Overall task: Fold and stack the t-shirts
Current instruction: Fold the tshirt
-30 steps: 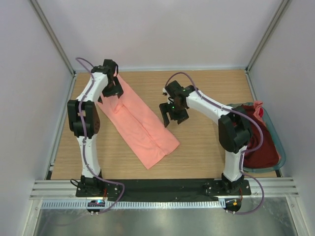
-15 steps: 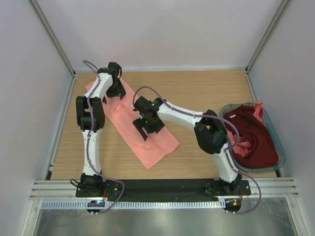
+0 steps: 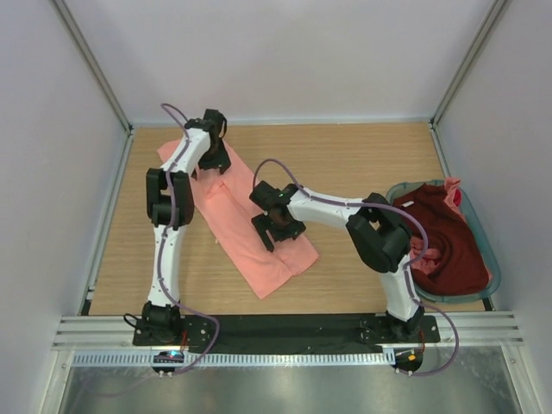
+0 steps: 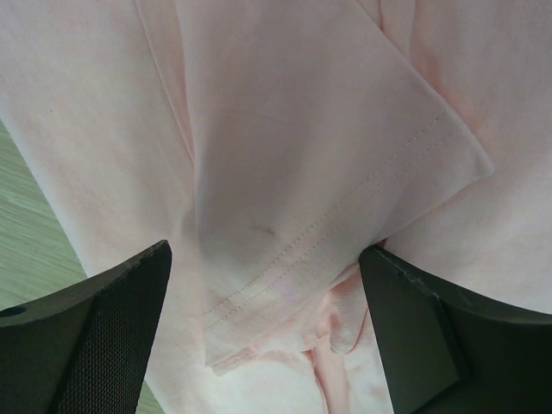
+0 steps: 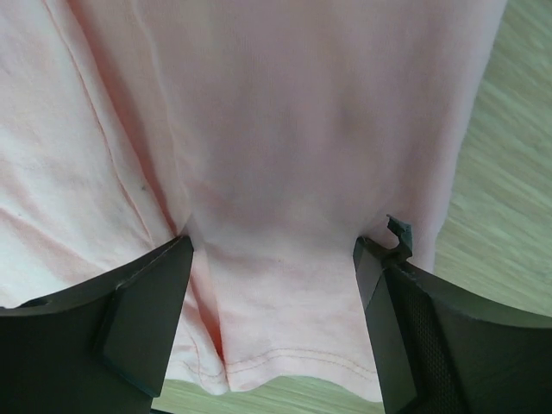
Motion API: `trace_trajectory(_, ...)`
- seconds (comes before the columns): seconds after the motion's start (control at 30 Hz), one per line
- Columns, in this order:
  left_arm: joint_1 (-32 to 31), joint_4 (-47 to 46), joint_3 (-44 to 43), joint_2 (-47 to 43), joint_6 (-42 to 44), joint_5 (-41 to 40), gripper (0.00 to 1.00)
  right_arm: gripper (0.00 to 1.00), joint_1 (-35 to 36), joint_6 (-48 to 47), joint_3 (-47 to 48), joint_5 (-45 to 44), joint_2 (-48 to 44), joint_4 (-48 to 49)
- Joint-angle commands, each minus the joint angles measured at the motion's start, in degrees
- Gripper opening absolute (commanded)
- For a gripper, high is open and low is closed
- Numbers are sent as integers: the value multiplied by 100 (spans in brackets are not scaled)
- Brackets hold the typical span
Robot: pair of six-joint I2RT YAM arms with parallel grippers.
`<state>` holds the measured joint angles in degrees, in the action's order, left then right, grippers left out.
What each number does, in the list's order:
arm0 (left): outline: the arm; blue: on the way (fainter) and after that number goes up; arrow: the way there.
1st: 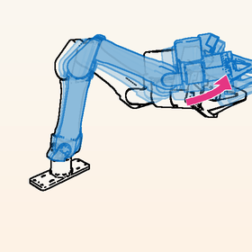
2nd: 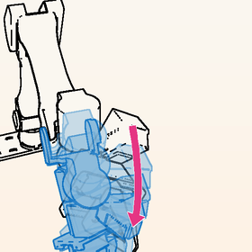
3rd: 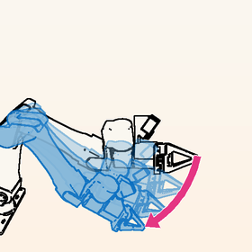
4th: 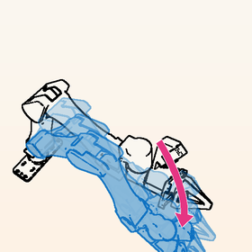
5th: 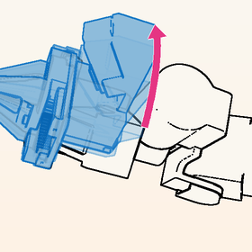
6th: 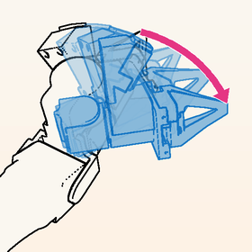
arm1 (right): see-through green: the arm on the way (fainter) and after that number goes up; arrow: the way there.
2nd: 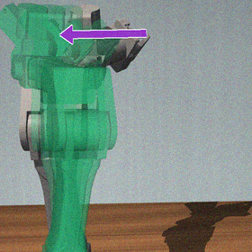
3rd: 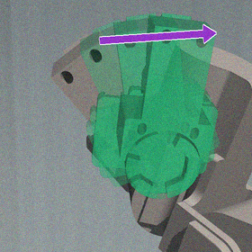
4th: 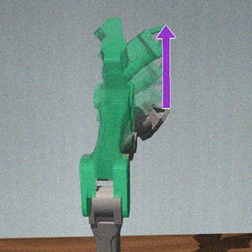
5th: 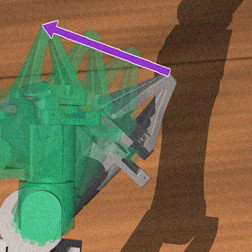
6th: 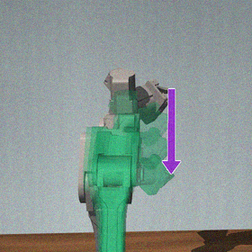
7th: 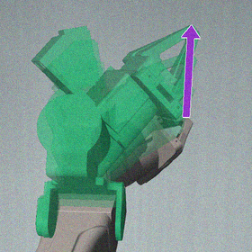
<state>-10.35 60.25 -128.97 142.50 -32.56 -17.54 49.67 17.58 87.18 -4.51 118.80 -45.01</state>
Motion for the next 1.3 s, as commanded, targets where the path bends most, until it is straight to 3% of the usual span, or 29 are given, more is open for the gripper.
trace_trajectory(0.0, -519, 355, -102, 410, 170, 207, 91, 83, 25, 701, -980, 108, -181, 247)
trace_trajectory(0.27, -1363, 199, -559, 779, 21, 1138, 91, 83, 280, 2098, -2405, 372, -1236, 1178)
trace_trajectory(0.43, -1777, 13, -1059, 1095, 74, 1464, 91, 83, 640, 2731, -2285, 837, -1369, 1811)
trace_trajectory(0.67, -1523, -145, -1385, 894, 179, 1472, 91, 85, 632, 2988, -1977, 891, -1509, 1715)
trace_trajectory(0.8, -1488, -189, -1456, 552, 206, 1385, 92, 86, 632, 2839, -1836, 751, -1764, 1435)
trace_trajectory(1.1, -1391, -110, -886, -1231, 56, 1385, 95, 87, 597, 1908, -1836, 57, -2932, 318)
trace_trajectory(1.27, -1382, 663, -350, -2154, -137, 797, 94, 88, 430, 1801, -1301, -496, -2785, 142)
